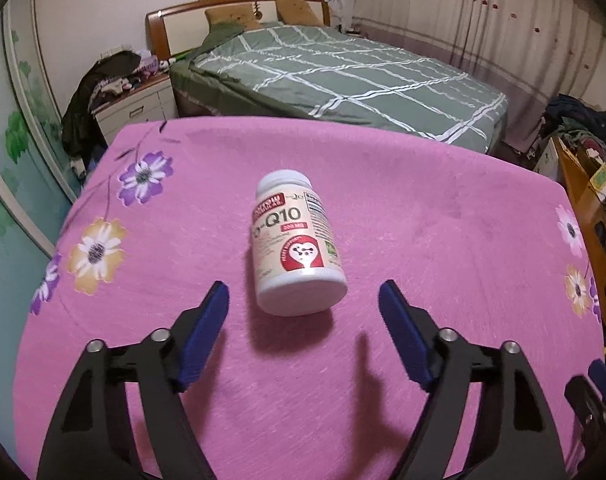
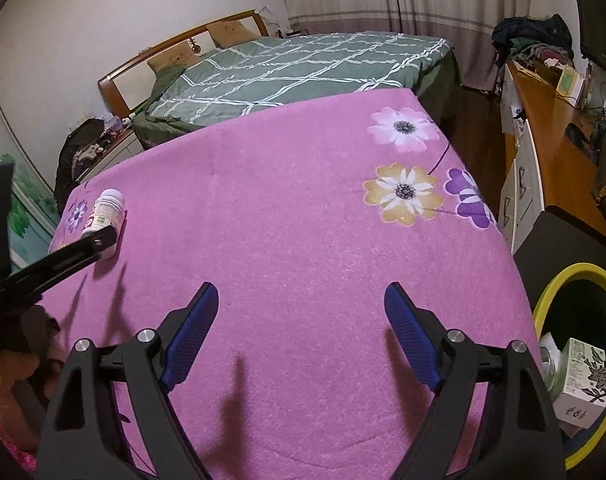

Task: Collect trash
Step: 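Move the left gripper to the white supplement bottle and grasp it, then carry the supplement bottle over the yellow bin and open the left gripper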

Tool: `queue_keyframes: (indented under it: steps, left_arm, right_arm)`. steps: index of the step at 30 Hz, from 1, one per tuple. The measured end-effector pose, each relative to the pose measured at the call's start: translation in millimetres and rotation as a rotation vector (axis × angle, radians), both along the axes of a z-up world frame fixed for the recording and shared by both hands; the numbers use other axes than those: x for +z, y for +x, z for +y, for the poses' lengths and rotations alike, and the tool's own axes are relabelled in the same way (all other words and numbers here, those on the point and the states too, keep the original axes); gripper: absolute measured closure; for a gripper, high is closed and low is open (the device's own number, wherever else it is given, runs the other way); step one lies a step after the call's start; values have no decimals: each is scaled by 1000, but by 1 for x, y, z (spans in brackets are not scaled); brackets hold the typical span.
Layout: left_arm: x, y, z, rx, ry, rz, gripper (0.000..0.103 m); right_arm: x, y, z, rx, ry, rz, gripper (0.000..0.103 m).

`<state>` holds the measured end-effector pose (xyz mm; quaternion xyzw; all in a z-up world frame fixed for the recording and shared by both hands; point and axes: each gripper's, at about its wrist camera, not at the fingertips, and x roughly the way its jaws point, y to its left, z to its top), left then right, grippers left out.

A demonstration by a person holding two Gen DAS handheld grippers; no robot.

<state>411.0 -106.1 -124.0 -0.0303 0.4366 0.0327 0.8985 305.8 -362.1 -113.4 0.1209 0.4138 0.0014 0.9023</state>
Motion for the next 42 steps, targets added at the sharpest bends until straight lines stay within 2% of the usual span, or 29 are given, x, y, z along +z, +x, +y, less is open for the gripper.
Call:
queue_keyframes:
  steps: [8,20,35,42]
  left_arm:
    - [-7,13,-2,7,7,-23,52]
    - [-1,8,2,-50,37,-38,54]
    - [53,-83,3,-199,38,-103,55]
    - [62,-120,-4,-255,30,-116,56]
  right_arm:
    - [-1,0,1,17,9,12,22]
    - [-5,0,7,40,1,28,22]
    - [-4,0,-1,18,1,29,22]
    - [0,-1,-3,4,-24,16,22]
